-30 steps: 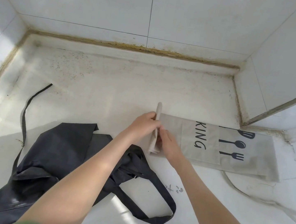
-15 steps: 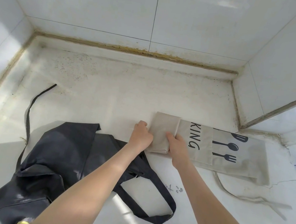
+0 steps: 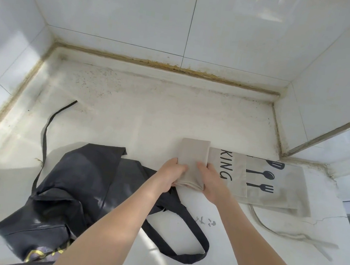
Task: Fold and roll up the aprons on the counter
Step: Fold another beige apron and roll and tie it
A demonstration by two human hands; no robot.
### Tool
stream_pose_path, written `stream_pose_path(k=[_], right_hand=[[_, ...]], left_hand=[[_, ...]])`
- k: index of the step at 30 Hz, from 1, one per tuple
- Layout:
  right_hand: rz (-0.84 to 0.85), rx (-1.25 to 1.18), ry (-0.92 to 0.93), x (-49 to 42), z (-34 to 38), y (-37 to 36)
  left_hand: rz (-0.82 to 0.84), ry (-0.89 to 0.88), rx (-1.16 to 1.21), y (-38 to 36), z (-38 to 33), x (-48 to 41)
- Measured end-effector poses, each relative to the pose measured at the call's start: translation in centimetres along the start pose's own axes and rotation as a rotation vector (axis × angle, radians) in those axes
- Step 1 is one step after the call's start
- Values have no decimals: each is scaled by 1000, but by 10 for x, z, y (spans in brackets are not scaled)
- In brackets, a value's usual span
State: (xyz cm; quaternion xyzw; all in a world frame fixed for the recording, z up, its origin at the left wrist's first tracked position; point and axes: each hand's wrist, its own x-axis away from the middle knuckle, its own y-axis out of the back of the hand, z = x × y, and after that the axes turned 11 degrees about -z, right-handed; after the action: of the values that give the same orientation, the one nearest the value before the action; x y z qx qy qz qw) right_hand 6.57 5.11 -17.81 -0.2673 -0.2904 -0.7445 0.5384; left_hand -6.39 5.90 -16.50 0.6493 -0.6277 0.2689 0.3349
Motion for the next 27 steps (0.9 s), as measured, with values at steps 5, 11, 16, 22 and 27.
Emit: stream_pose_path(k=[5,11,16,22,27], right_hand=[[-259,356,347,2,-15,2],[-296,648,655,-6,-19,5],[95,301,318,0,0,14],[270,372,348,-10,-3,20],[396,-14,168,-6,5,13]], left_hand=[[-50,-82,-114,-2,2,5],[33,-173,-226,-1,-11,12],[71,-223,-201,-15,-20,18],[-30,-271,-309,-19,-17,18],[113,-411,-492,-23,-18,24]])
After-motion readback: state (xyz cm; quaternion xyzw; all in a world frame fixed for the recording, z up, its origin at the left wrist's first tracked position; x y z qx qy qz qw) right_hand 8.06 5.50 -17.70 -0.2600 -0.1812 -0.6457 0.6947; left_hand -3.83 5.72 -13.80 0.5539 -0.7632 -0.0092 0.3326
